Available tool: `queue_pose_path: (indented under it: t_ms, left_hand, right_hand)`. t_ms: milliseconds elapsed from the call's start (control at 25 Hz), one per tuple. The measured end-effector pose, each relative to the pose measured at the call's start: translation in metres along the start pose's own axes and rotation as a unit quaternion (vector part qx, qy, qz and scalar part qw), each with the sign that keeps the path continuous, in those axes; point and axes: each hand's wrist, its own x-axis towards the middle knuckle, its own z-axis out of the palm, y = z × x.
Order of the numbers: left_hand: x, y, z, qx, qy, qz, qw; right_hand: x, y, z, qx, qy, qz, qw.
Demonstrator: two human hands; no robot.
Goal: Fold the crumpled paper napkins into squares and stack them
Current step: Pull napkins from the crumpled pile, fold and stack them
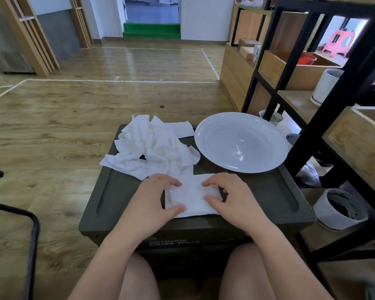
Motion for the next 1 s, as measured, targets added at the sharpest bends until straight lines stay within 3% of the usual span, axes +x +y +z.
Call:
queue_pose_path:
  t_ms: [80,160,280,600,720,920,1000]
  left_hand:
    - [-0.003,-0.003,0.001,0.037,-0.053,0.047,0.997]
    - [-0.003,-0.003,0.003,0.048,-0.027,0.057,0.997]
    - [-0.001,-0.002,0.003,0.065,0.031,0.052,0.996]
    - [-0.005,0.001,-0.004,0.029,0.085,0.008,0.996]
    - [-0.010,-0.002,-0.004,0.039,0.074,0.030,0.996]
    - [-0.013,-0.008,0.001,0.082,0.027,0.040,0.995]
    - [-0.010,-0.007,-0.003,0.057,0.048,0.024,0.997]
  right_hand:
    - [-0.004,0.002,-0.003,-0.035,-0.086,-0.017,0.996]
    - [-0.005,0.002,-0.005,-0.044,-0.107,-0.021,0.993]
    - [-0.003,-0.002,-0.009,-0.043,-0.069,-0.020,0.997]
    - [-0.008,-0.014,-0.012,-0.034,0.051,-0.048,0.997]
    - [-0.016,-0.012,-0.009,-0.051,0.042,-0.076,0.995]
    - [-0.022,-0.009,-0.008,-0.040,-0.045,-0.027,0.998]
    - [-0.018,-0.010,-0.009,-0.007,-0.021,-0.023,0.999]
